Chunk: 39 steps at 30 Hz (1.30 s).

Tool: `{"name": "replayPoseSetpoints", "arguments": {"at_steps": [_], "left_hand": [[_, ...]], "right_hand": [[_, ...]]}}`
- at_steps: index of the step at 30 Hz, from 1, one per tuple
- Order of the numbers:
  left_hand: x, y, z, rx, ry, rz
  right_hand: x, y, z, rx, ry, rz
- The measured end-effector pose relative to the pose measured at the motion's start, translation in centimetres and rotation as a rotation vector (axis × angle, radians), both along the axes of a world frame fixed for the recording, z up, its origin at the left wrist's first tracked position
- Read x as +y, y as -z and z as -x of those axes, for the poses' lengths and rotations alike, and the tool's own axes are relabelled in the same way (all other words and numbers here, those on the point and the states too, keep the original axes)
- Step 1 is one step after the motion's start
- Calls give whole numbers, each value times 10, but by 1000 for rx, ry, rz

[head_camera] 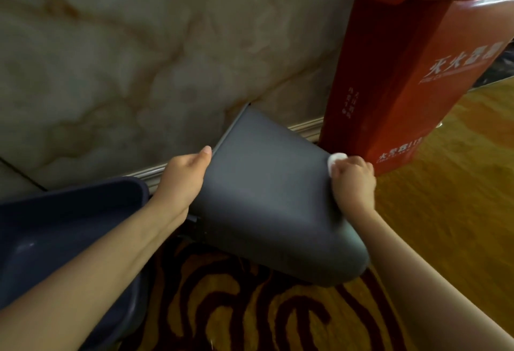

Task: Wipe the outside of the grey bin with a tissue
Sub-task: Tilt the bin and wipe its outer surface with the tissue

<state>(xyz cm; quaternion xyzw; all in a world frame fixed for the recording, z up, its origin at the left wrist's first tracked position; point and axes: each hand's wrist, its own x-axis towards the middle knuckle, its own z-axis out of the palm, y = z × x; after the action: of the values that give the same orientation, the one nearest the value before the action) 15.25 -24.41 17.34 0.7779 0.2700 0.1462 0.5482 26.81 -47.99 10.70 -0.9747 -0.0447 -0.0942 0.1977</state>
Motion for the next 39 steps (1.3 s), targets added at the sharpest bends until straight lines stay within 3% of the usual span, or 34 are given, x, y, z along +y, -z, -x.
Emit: {"name": "replayPoseSetpoints", "arguments": {"at_steps": [4, 8, 13, 27, 34, 39], "left_hand": [[1, -6, -1, 26, 54, 136], [-1, -7, -1, 19, 56, 62], [-7, -11, -1, 19, 50, -93], [-7, -12, -7, -7, 30, -145], [-9, -12, -4, -23, 37, -103], [-13, -16, -10, -54, 82, -133]], "right_hand": [[-11, 3, 3, -31, 54, -163], [28, -21, 12, -145, -244, -306], [90, -55, 14, -223, -570, -273], [100, -69, 36, -230, -904, -179], [95, -68, 59, -263, -912, -240], [94, -76, 48, -75, -693, -596]]}}
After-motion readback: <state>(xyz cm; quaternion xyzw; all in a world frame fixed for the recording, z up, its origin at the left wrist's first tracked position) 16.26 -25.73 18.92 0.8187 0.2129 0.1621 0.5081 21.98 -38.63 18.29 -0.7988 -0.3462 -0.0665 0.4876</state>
